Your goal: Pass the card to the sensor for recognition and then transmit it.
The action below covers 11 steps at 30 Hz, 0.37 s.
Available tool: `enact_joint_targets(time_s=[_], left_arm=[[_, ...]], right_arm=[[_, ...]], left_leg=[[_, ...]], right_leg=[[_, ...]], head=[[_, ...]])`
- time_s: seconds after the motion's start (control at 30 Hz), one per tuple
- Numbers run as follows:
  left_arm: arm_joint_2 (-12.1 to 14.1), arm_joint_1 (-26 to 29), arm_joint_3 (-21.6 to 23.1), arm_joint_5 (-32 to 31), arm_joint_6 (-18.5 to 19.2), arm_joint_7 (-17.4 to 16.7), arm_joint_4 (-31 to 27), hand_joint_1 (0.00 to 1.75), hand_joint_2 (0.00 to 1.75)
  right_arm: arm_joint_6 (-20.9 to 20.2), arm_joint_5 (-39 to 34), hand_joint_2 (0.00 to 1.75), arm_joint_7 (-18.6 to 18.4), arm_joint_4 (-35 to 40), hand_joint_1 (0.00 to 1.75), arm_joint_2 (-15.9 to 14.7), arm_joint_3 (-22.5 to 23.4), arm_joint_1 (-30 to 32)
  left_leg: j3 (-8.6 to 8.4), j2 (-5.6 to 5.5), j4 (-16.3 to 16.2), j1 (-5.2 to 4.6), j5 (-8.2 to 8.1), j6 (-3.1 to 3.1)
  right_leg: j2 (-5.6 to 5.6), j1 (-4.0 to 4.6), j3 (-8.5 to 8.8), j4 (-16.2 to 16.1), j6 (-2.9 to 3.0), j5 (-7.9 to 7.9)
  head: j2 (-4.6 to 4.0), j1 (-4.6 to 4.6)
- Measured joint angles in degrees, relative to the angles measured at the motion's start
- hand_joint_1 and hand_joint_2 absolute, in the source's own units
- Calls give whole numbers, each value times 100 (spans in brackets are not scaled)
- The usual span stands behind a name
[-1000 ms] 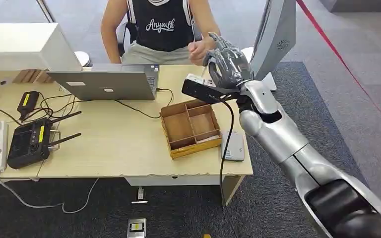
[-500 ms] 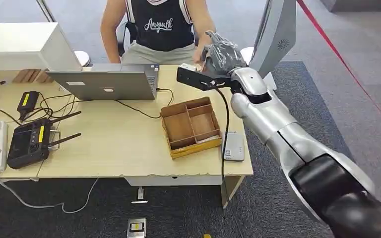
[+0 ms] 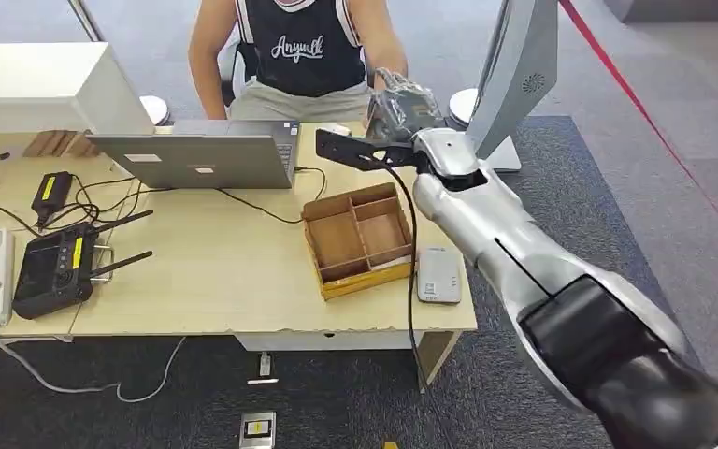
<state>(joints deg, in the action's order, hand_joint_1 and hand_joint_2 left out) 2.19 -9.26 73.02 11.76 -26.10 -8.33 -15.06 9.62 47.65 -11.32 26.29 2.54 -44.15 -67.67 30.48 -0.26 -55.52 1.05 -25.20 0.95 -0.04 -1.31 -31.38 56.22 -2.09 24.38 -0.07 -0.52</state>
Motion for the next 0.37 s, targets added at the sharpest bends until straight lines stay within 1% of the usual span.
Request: enact_joint_targets(time_s=[0.03, 0.07, 0.2, 0.37], left_arm=[[2, 12, -2, 7, -17, 7, 0, 0, 0], [4, 22, -2, 9, -26, 11, 0, 0, 0], [9, 41, -4, 7, -52, 15, -2, 0, 0], [9, 58, -9, -33, -85, 11, -2, 0, 0]], right_arm=[[15, 2, 175, -7, -39, 0, 15, -4, 0], [26, 13, 0, -13, -70, 0, 28, -13, -1], [160, 66, 0, -24, -219, 0, 79, -46, -13], [420, 85, 0, 35, -350, 0, 48, -87, -76]], left_leg=[[1, -1, 0, 0, 0, 0], [1, -2, 0, 0, 0, 0], [0, 0, -1, 0, 0, 0], [-2, -1, -2, 0, 0, 0]], right_leg=[[0, 0, 0, 0, 0, 0], [0, 0, 0, 0, 0, 0], [0, 0, 0, 0, 0, 0], [0, 0, -1, 0, -1, -1]], head=[[0, -2], [0, -2], [0, 0], [0, -2]])
